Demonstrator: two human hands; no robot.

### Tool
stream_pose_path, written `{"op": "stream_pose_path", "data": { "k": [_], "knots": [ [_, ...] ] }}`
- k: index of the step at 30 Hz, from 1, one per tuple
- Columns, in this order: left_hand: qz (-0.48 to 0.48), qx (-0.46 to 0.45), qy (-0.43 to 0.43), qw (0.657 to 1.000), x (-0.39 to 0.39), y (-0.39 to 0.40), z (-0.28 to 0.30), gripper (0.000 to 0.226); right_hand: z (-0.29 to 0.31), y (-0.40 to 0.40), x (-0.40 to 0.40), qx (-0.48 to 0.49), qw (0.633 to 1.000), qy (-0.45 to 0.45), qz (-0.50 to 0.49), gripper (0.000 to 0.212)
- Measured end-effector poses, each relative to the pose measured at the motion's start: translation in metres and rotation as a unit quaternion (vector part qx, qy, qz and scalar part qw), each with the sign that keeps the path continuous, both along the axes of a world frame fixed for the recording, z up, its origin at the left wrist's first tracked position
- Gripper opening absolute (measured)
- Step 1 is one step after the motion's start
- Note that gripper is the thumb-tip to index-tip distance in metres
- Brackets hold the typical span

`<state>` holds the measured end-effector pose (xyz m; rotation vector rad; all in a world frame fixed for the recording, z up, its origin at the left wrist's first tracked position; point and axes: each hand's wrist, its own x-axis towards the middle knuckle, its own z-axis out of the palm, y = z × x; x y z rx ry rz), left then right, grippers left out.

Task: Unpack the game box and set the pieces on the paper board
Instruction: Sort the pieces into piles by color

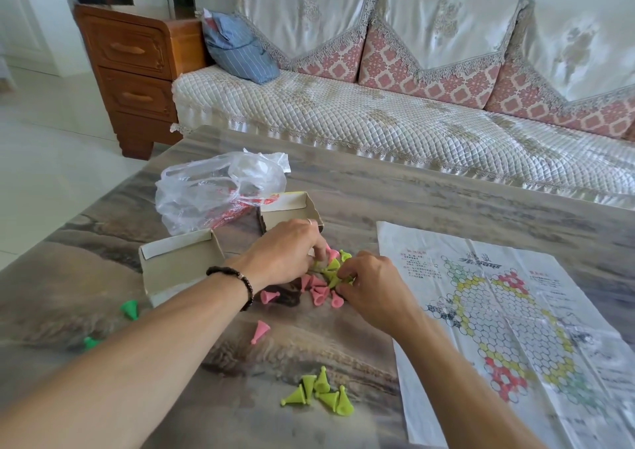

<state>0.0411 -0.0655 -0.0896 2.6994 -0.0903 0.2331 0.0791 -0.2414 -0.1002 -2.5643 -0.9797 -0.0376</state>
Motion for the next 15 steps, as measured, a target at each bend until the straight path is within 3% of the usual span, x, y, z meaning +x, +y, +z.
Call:
{"op": "stream_pose_path", "data": {
  "k": [9, 15],
  "knots": [
    [0.002, 0.020, 0.012, 1.000, -0.0068, 0.0019, 0.0009, 0.020, 0.0000, 0.0006, -0.0043, 0.023, 0.999, -0.019, -0.010, 0.016],
    [-0.001, -0.012, -0.009, 1.000, -0.0106, 0.0004, 0.0069, 0.019, 0.0064, -0.0010, -0.0080, 0.076, 0.996, -0.022, -0.037, 0.017]
  ]
}}
